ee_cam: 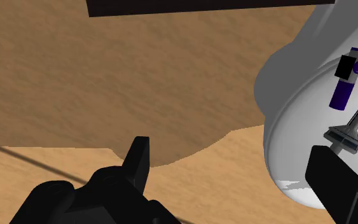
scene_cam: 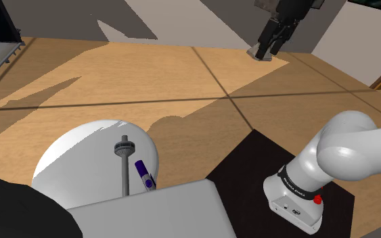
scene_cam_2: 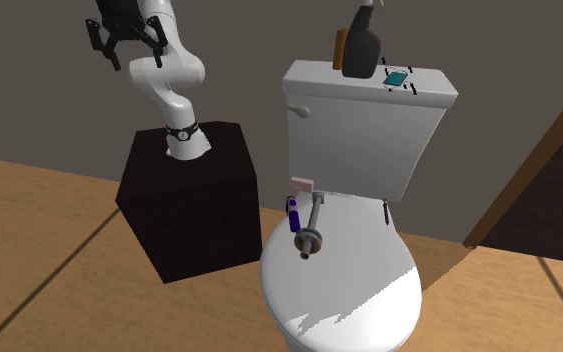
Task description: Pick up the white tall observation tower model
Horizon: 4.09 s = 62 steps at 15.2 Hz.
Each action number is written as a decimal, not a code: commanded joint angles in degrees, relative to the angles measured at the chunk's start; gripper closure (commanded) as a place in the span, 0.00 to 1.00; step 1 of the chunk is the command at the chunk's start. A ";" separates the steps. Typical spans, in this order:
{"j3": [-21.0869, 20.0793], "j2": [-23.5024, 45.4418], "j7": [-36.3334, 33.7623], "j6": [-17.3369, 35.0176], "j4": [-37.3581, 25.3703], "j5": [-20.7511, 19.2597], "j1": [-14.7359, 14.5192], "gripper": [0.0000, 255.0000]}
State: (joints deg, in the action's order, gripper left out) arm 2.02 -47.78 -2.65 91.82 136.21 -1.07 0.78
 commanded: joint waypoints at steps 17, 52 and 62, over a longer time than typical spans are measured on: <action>-17.74 8.34 -22.17 27.40 16.49 11.63 -4.18 0.00; -22.74 86.60 -96.45 61.03 -22.99 -38.75 -18.42 0.00; -20.82 89.68 -97.93 62.86 -24.39 -40.54 -19.87 1.00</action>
State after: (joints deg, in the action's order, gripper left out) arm -18.84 41.82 -100.56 154.68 111.81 -41.59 -19.08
